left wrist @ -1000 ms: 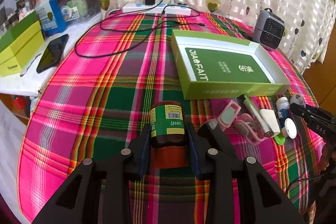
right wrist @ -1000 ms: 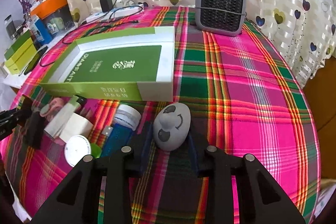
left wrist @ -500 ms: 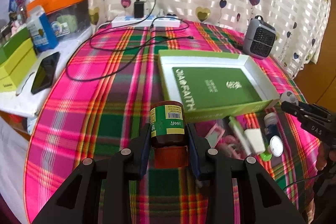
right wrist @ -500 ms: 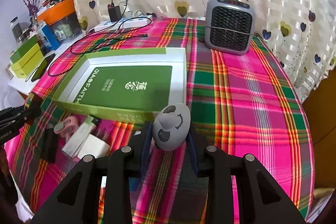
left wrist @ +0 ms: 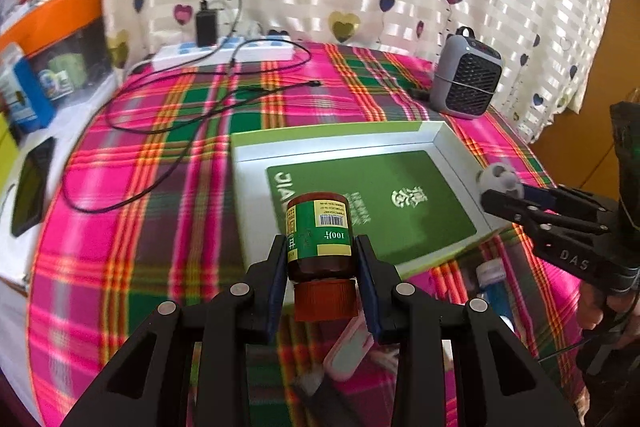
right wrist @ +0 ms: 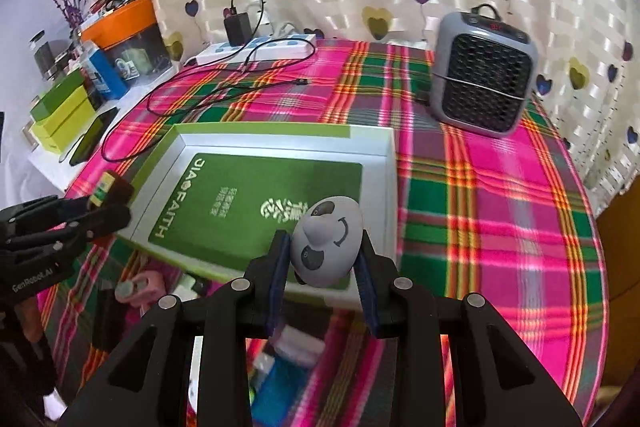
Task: Organize rigid objects
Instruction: 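Carry the bottle with the left tool while the right tool carries the gadget toward the green box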
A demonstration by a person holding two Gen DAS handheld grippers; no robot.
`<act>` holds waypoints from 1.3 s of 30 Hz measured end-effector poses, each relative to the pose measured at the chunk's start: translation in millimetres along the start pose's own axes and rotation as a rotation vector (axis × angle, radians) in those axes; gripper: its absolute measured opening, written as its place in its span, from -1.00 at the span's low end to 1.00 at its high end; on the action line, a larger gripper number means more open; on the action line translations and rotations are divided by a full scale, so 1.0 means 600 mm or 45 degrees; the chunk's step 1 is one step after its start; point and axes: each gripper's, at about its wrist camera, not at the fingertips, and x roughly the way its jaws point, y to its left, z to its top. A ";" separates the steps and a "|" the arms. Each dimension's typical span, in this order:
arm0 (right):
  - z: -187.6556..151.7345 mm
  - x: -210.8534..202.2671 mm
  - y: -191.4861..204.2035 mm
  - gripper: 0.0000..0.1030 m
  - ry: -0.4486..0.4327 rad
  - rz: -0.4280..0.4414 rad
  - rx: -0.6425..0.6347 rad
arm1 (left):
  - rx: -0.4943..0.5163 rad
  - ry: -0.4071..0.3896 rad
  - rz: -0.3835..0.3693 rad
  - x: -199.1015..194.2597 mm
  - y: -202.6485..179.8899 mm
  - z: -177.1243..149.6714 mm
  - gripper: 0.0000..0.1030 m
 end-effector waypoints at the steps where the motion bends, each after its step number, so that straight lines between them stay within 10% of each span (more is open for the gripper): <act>1: 0.005 0.006 0.001 -0.36 0.003 0.002 -0.004 | -0.002 0.007 -0.008 0.008 0.000 0.004 -0.39; 39: 0.070 0.144 0.011 -0.35 0.127 0.017 -0.022 | 0.020 0.128 0.010 0.132 0.004 0.060 -0.39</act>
